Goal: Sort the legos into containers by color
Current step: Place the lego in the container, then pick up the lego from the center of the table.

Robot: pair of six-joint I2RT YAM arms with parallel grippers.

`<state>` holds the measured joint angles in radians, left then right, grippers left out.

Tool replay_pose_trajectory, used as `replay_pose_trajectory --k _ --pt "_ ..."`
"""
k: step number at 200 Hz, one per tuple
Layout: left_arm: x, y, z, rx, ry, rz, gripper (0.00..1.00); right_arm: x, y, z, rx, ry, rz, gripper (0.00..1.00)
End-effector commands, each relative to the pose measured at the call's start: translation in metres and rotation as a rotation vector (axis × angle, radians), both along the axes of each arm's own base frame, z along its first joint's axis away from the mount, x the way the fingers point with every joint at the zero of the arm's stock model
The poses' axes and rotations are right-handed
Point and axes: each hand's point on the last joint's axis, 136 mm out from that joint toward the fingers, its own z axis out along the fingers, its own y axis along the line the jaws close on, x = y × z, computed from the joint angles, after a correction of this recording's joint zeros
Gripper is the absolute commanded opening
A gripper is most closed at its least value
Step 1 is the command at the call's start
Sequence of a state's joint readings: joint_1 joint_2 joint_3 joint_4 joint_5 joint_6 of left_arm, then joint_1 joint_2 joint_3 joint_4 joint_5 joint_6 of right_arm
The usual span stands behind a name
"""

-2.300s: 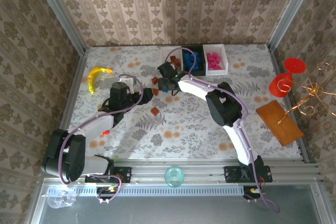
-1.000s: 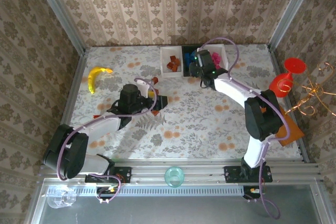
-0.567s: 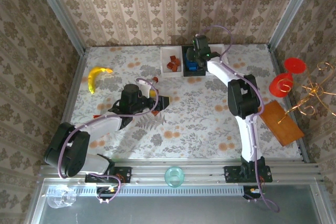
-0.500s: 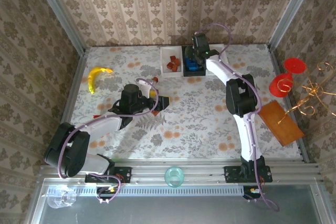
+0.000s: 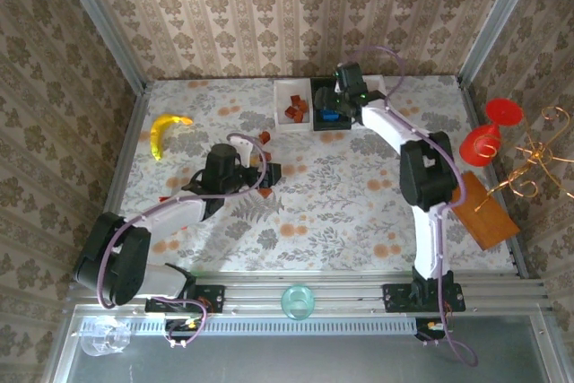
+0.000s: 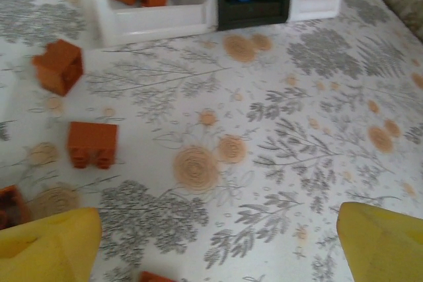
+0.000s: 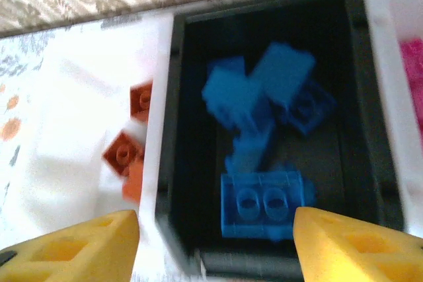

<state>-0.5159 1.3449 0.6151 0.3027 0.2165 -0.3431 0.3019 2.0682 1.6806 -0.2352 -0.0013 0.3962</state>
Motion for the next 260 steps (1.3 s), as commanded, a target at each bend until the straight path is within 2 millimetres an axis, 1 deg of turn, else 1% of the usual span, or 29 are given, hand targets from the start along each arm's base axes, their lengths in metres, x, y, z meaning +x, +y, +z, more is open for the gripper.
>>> replay_pose_trajectory --k 1,11,22,24,26,43,56,74,98,109,112,130,151,178,189,216,232,243,260 --pt "0.013 0.022 0.007 0.026 -0.007 0.107 0.93 -0.03 0.006 0.051 0.054 -0.121 0.049 0.69" --pt "0.016 0.029 0.003 0.027 0.009 0.13 0.93 -0.049 0.005 0.052 0.048 -0.117 0.066 0.71" --pt "0.016 0.03 -0.002 0.031 0.031 0.137 0.93 -0.071 0.004 0.053 0.037 -0.114 0.08 0.72" --pt "0.02 0.038 -0.004 0.032 0.035 0.16 0.93 -0.075 0.004 0.053 0.035 -0.113 0.08 0.72" --pt "0.021 0.04 -0.004 0.033 0.037 0.166 0.93 -0.078 0.004 0.053 0.033 -0.114 0.083 0.73" --pt "0.025 0.042 -0.011 0.064 0.058 0.175 0.93 -0.111 0.007 0.051 0.026 -0.109 0.114 0.75" --pt "0.028 0.045 -0.02 0.111 0.088 0.179 0.93 -0.133 0.01 0.048 0.008 -0.098 0.145 0.76" --pt "0.032 0.047 -0.029 0.174 0.113 0.179 0.92 -0.158 0.008 0.04 -0.026 -0.079 0.173 0.79" --pt "0.038 0.056 -0.041 0.263 0.143 0.204 0.93 -0.181 0.005 0.029 -0.049 -0.05 0.211 0.81" --pt "0.041 0.063 -0.046 0.305 0.154 0.23 0.92 -0.186 0.003 0.019 -0.066 -0.031 0.222 0.82" --pt "0.042 0.065 -0.048 0.313 0.157 0.237 0.92 -0.188 0.001 0.027 -0.065 -0.054 0.22 0.83" --pt "0.047 0.07 -0.057 0.349 0.189 0.258 0.9 -0.193 -0.005 0.023 -0.08 -0.061 0.213 0.84" --pt "0.054 0.072 -0.071 0.394 0.245 0.265 0.87 -0.196 -0.003 0.023 -0.062 -0.071 0.224 0.84" --pt "0.062 0.072 -0.087 0.438 0.29 0.283 0.75 -0.199 0.004 0.024 -0.025 -0.072 0.247 0.84" --pt "0.065 0.073 -0.094 0.449 0.306 0.295 0.72 -0.201 0.003 0.023 -0.022 -0.072 0.247 0.84" --pt "0.071 0.066 -0.109 0.471 0.339 0.291 0.62 -0.203 0.0 0.022 -0.029 -0.077 0.24 0.85" --pt "0.074 0.066 -0.112 0.497 0.332 0.3 0.56 -0.204 -0.001 0.021 -0.032 -0.079 0.238 0.84" --pt "0.076 0.065 -0.11 0.513 0.314 0.304 0.52 -0.205 -0.001 0.02 -0.033 -0.076 0.238 0.85" --pt "0.079 0.069 -0.108 0.528 0.295 0.323 0.45 -0.205 -0.002 0.017 -0.038 -0.07 0.236 0.85"
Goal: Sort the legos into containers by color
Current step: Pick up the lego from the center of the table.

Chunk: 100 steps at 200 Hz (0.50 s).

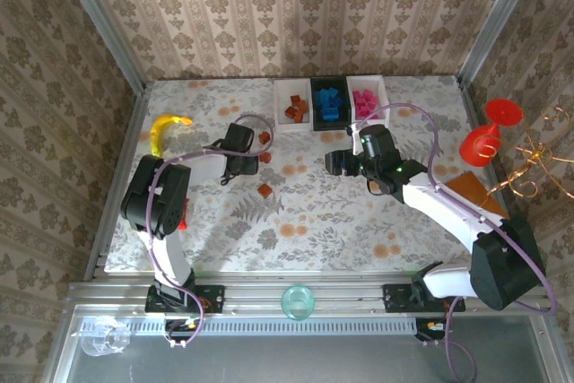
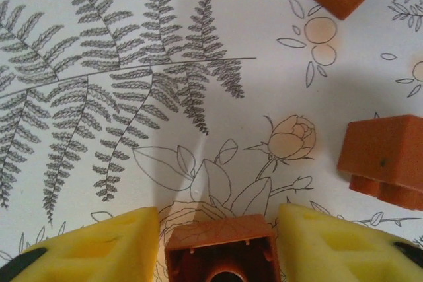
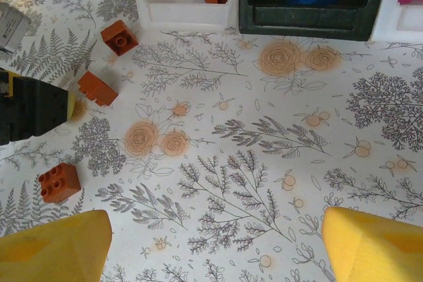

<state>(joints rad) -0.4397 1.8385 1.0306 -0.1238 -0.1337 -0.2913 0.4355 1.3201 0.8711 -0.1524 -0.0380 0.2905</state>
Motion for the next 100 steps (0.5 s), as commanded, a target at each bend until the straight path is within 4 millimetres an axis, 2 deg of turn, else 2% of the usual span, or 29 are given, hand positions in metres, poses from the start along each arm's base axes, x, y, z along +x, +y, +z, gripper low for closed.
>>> replay_pose_trajectory --k 1,6,21,35,53,75,100 --pt "0.004 0.004 0.001 0.054 -0.016 0.018 0.44 -0.001 0.0 0.004 0.01 -0.026 0.007 0.85" --pt "0.0 -0.006 0.001 0.057 -0.02 -0.008 0.42 -0.001 0.0 0.004 0.007 -0.025 0.006 0.84" --pt "0.0 -0.008 0.006 0.053 -0.041 -0.006 0.37 -0.001 0.0 0.003 0.004 -0.024 0.004 0.85" --pt "-0.001 -0.009 0.02 0.034 -0.078 0.001 0.34 -0.001 -0.002 0.004 0.002 -0.029 0.0 0.85" --pt "-0.003 -0.017 0.056 -0.012 -0.181 -0.002 0.33 -0.001 -0.004 0.005 -0.005 -0.037 -0.01 0.85" --pt "0.001 -0.038 0.102 -0.081 -0.303 -0.039 0.32 -0.001 -0.006 0.005 0.001 -0.058 -0.019 0.85" --pt "0.017 -0.063 0.135 -0.119 -0.393 -0.085 0.32 -0.002 -0.003 0.007 0.026 -0.083 -0.007 0.86"
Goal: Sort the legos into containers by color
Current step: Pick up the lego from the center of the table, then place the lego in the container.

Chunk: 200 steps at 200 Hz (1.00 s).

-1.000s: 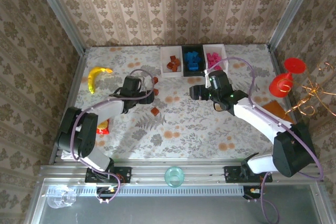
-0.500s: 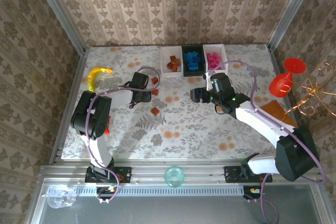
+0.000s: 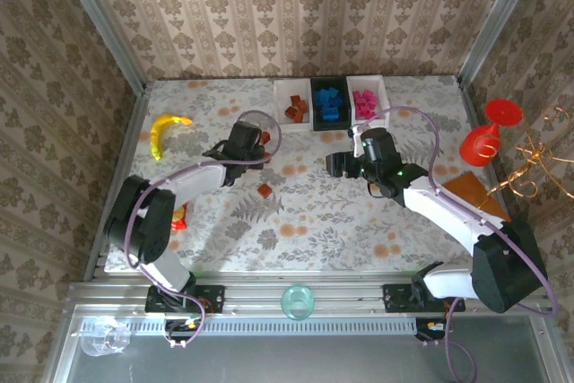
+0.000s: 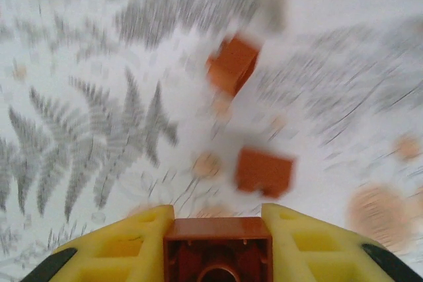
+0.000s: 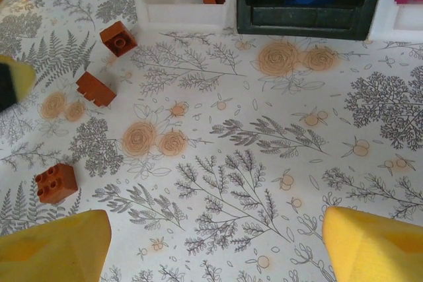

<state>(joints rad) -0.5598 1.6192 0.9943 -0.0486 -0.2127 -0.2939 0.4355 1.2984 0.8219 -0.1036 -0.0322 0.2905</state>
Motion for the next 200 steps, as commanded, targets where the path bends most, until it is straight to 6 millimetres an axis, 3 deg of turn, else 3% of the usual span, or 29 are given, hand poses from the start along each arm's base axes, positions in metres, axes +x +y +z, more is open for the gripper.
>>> replay_pose_trajectory --k 1,42,116,177,200 --pt "0.024 -0.022 0.045 -0.052 -0.139 -0.02 0.32 0.001 -0.001 0.011 0.02 -0.065 -0.001 0.86" --pt "0.067 -0.058 0.066 -0.065 -0.188 -0.075 0.32 -0.005 0.0 0.023 0.054 -0.151 0.024 0.98" --pt "0.153 -0.097 0.046 0.062 -0.237 -0.1 0.34 -0.008 -0.005 0.029 0.061 -0.193 0.007 1.0" --pt "0.21 -0.098 0.012 0.152 -0.189 -0.074 0.38 -0.008 -0.007 0.026 0.053 -0.187 -0.007 1.0" --pt "0.219 -0.096 0.017 0.174 -0.183 -0.072 0.44 -0.007 -0.008 0.025 0.048 -0.184 -0.013 1.0"
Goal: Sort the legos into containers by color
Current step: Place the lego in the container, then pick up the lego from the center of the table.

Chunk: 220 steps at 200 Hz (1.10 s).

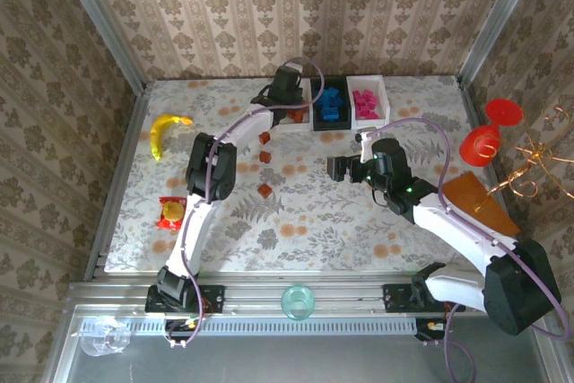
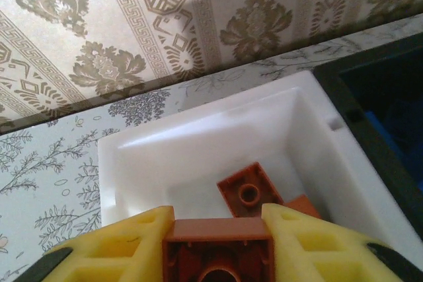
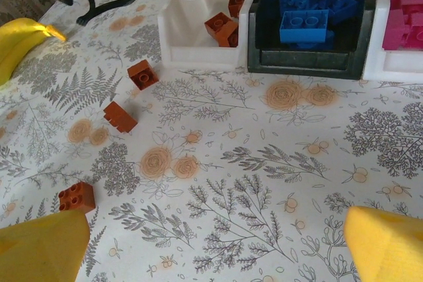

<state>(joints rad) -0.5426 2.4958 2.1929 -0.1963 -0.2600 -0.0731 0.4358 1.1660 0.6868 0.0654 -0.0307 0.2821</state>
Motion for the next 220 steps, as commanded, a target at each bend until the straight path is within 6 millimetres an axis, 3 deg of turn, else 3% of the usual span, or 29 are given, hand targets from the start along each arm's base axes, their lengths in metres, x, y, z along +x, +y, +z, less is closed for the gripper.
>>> replay_pose_trajectory --k 1,28,44,66,85,118,143,173,220 --pt "0.005 0.015 0.009 0.07 0.021 0.017 0.45 0.002 -0.004 0.003 -0.015 -0.029 -0.018 1.0" --pt "0.001 0.017 0.04 0.056 -0.011 0.015 0.59 0.003 -0.004 0.002 -0.017 -0.028 -0.02 1.0" --pt "-0.011 0.018 0.059 0.028 -0.015 0.007 0.65 0.002 -0.004 0.002 -0.019 -0.028 -0.02 1.0" --pt "-0.045 0.022 0.077 -0.031 -0.006 -0.023 0.69 0.002 -0.004 0.003 -0.017 -0.033 -0.017 1.0" --pt "-0.085 0.038 0.075 -0.092 0.014 -0.03 0.72 0.002 -0.004 0.003 -0.016 -0.036 -0.016 1.0" --pt "-0.159 0.069 0.041 -0.16 0.126 -0.046 0.78 0.001 -0.002 0.003 -0.006 -0.034 -0.01 1.0" --pt "-0.194 0.078 0.015 -0.133 0.203 -0.111 0.91 0.001 -0.001 0.003 -0.001 -0.03 -0.007 1.0" --pt "-0.198 0.089 -0.019 -0.108 0.29 -0.13 0.95 0.001 0.001 0.003 0.007 -0.026 -0.004 1.0" --pt "-0.189 0.085 -0.059 -0.06 0.408 -0.154 0.83 0.001 0.0 0.003 0.0 -0.026 -0.008 1.0"
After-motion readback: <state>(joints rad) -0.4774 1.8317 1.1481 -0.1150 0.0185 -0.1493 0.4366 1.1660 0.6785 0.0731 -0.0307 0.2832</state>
